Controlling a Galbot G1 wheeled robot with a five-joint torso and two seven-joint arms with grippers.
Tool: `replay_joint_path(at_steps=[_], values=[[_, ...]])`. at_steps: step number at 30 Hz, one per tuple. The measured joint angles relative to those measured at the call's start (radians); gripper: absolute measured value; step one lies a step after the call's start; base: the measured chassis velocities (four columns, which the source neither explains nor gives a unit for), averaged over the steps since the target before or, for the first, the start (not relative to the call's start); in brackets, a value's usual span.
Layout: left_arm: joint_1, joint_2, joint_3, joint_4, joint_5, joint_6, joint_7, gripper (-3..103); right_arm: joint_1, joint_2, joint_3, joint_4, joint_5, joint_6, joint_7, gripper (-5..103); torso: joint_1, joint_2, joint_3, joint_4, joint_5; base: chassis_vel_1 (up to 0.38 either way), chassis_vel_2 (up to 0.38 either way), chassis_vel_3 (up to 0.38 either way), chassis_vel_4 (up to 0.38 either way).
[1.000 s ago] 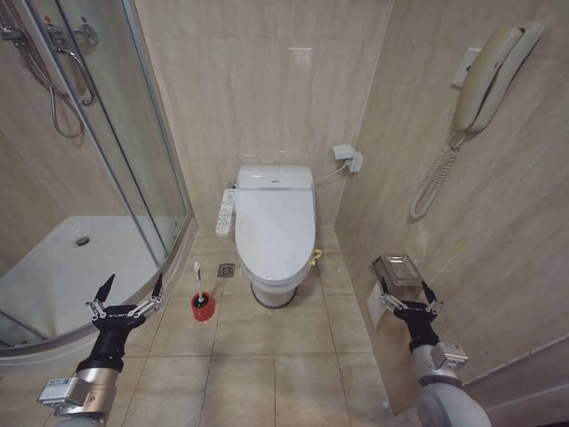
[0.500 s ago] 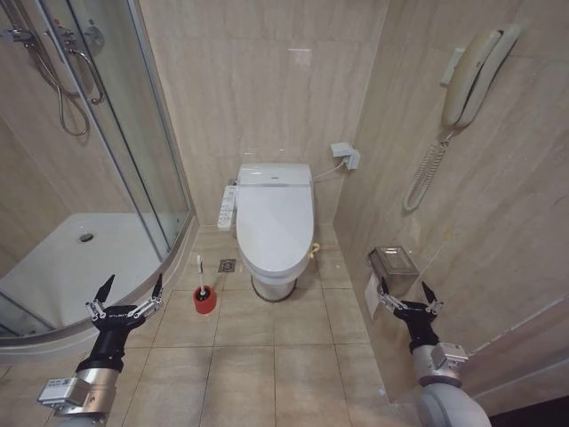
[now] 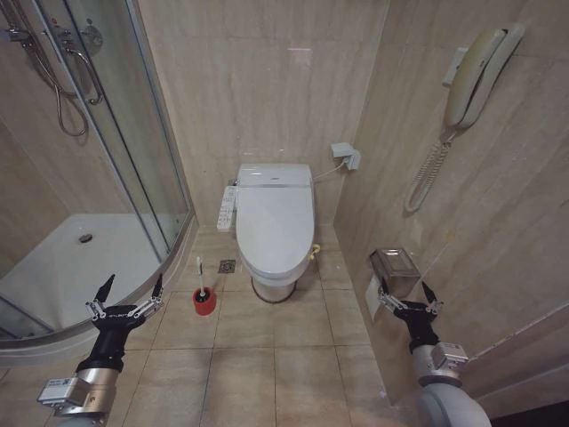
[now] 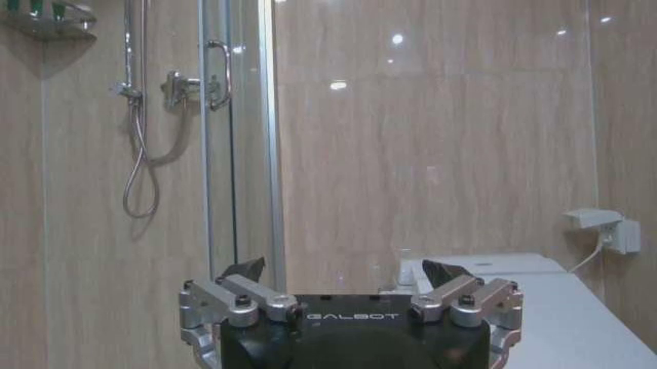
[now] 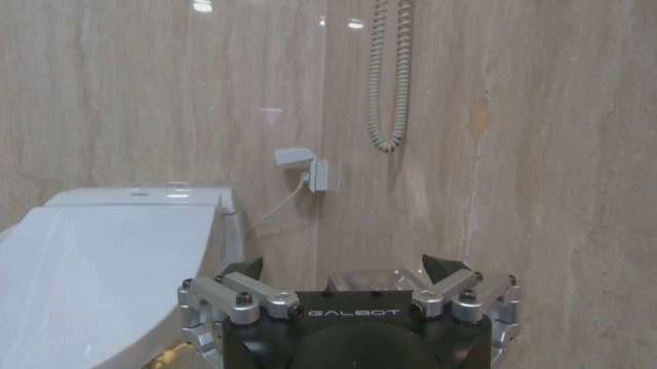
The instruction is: Open the toilet lid, clean the toilet bowl with a toilet brush, close the toilet lid, and flush.
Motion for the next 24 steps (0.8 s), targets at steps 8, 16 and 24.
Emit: replay_joint_path(at_steps=[8,16,24], values=[[0.000,0.000,0.000,0.000,0.000,0.000,0.000,100,0.000,0.000,0.000,0.000,0.000,0.000,0.000,100,0.000,0.000,0.000,0.0000,0.0001,0.014,0.003,-0.006,-0.004],[0.000,0.000,0.000,0.000,0.000,0.000,0.000,100,0.000,0.000,0.000,0.000,0.000,0.000,0.000,100,0.000,0.000,0.000,0.0001,0.0002,0.000,0.000,0.000,0.000],[0.000,0.000,0.000,0.000,0.000,0.000,0.000,100,0.000,0.000,0.000,0.000,0.000,0.000,0.000,100,0.000,0.000,0.000,0.0002,0.0002,0.000,0.000,0.000,0.000]])
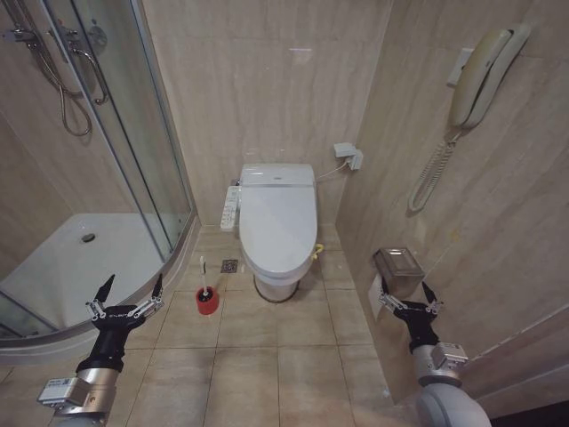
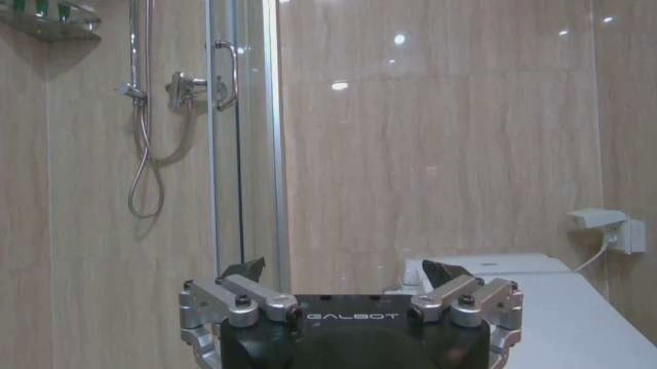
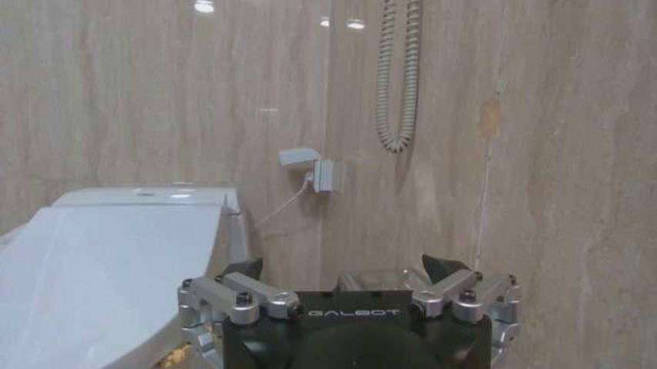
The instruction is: Open the toilet lid, clean the toilet bowl with a toilet brush, close the toilet lid, and flush.
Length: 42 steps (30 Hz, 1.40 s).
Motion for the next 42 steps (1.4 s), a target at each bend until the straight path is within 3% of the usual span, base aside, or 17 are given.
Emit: replay_joint_path(at_steps=[42], values=[[0.000,0.000,0.000,0.000,0.000,0.000,0.000,100,0.000,0.000,0.000,0.000,0.000,0.000,0.000,100,0.000,0.000,0.000,-0.0001,0.0000,0.000,0.000,0.000,0.000]])
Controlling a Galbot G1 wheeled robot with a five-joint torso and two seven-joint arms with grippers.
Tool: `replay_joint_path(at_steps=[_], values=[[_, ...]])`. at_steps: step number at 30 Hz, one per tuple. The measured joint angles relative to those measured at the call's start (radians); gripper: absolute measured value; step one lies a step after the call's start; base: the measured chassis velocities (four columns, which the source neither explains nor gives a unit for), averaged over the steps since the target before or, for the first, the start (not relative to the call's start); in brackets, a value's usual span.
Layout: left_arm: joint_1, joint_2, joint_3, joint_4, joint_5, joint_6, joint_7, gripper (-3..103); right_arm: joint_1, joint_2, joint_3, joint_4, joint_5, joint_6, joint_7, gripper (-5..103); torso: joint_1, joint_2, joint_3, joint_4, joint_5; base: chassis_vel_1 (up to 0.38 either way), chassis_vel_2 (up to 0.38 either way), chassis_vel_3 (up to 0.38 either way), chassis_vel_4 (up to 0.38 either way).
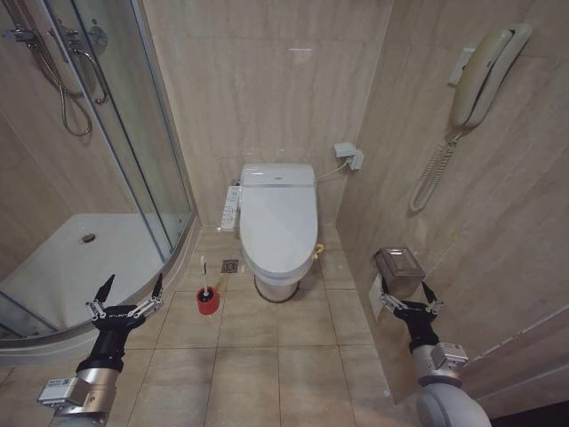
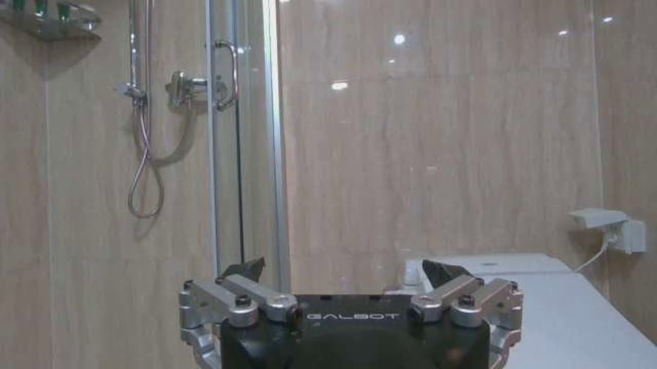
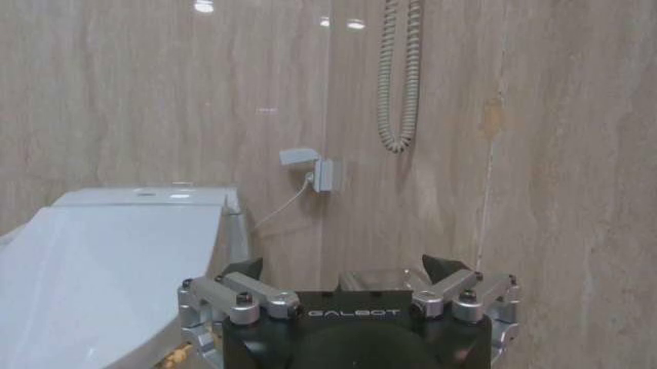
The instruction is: Open the toilet lid, clean the toilet bowl with a toilet brush, close the toilet lid, and flush.
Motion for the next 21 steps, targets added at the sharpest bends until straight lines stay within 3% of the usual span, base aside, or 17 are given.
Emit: replay_joint_path(at_steps=[21], values=[[0.000,0.000,0.000,0.000,0.000,0.000,0.000,100,0.000,0.000,0.000,0.000,0.000,0.000,0.000,100,0.000,0.000,0.000,0.0000,0.0000,0.000,0.000,0.000,0.000]])
